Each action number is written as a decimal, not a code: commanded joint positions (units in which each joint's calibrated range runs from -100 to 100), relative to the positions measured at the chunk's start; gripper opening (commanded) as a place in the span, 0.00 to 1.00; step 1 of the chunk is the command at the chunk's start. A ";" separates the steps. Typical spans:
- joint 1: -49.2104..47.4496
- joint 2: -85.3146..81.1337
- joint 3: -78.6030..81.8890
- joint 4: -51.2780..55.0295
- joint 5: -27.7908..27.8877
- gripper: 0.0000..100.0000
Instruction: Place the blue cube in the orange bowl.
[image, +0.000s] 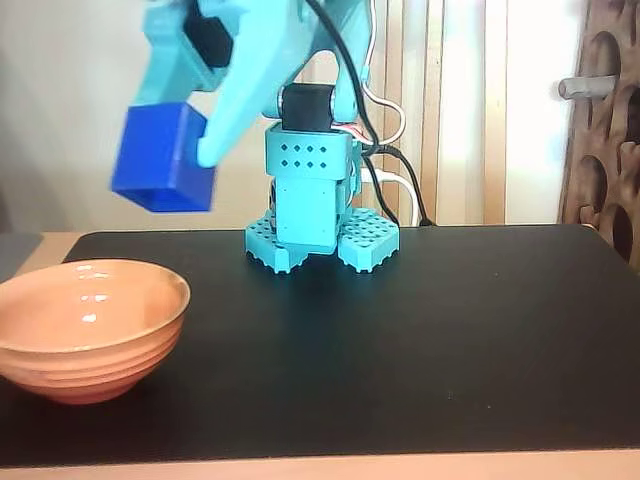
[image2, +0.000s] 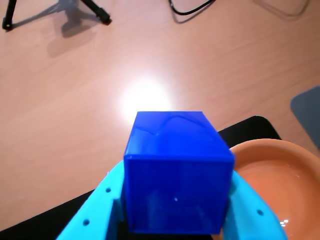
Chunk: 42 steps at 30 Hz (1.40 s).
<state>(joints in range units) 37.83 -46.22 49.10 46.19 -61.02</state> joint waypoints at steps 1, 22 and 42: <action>5.70 -3.93 -2.73 -0.98 0.71 0.12; 13.72 1.27 1.36 -1.07 1.34 0.12; 24.45 7.15 1.45 -1.50 2.70 0.12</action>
<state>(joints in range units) 60.06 -40.19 50.99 46.19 -58.62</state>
